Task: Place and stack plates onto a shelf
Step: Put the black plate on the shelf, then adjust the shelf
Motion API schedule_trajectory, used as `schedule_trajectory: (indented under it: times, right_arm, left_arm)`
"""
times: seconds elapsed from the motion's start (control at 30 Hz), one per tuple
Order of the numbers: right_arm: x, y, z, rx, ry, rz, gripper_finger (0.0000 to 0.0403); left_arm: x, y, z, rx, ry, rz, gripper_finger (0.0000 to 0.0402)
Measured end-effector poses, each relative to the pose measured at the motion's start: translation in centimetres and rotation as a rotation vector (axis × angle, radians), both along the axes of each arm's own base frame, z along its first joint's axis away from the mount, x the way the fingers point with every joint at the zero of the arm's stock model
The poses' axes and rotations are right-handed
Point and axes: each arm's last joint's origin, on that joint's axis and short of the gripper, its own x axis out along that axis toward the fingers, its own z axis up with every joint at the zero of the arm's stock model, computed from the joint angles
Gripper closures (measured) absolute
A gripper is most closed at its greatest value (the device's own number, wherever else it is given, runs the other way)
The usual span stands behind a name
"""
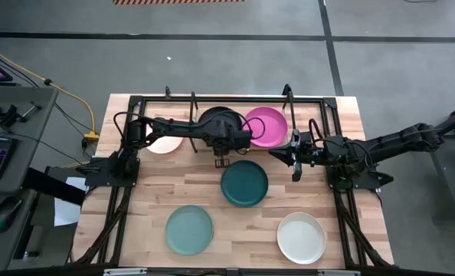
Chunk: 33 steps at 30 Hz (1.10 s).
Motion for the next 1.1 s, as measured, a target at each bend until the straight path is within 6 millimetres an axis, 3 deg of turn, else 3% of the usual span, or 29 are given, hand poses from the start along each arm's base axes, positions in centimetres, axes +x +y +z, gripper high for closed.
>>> schedule_trajectory:
  times: [0.2,0.33,0.5,0.6,0.7,0.8,1.1]
  right_arm:
    - [0.0,0.0,0.0,0.000,0.000,0.000,0.0403]
    - [0.0,0.0,0.0,0.001,0.000,0.000,0.0403]
    - [0.0,0.0,0.0,0.010,-0.002,0.000,0.0403]
    - [0.0,0.0,0.0,0.028,-0.003,0.000,0.0403]
    - [0.0,0.0,0.0,0.037,-0.002,0.000,0.0403]
    - [0.0,0.0,0.0,0.035,-0.001,0.001,0.0403]
    - [0.0,0.0,0.1,0.036,-0.011,0.000,0.0403]
  left_arm:
    - [0.0,-0.1,2.0,-0.038,0.012,-0.002,0.0290]
    - [-0.4,-0.4,5.4,-0.190,-0.103,0.015,0.0268]
    - [-1.6,-1.7,11.4,-0.391,-0.441,-0.030,0.0255]
    - [-3.3,-3.1,15.0,-0.410,-0.686,-0.097,0.0255]
    - [-5.5,-4.6,17.4,-0.408,-0.935,-0.169,0.0254]
    - [-8.1,-5.9,18.4,-0.383,-1.170,-0.187,0.0254]
    - [-14.2,-7.1,16.0,-0.374,-1.457,-0.026,0.0254]
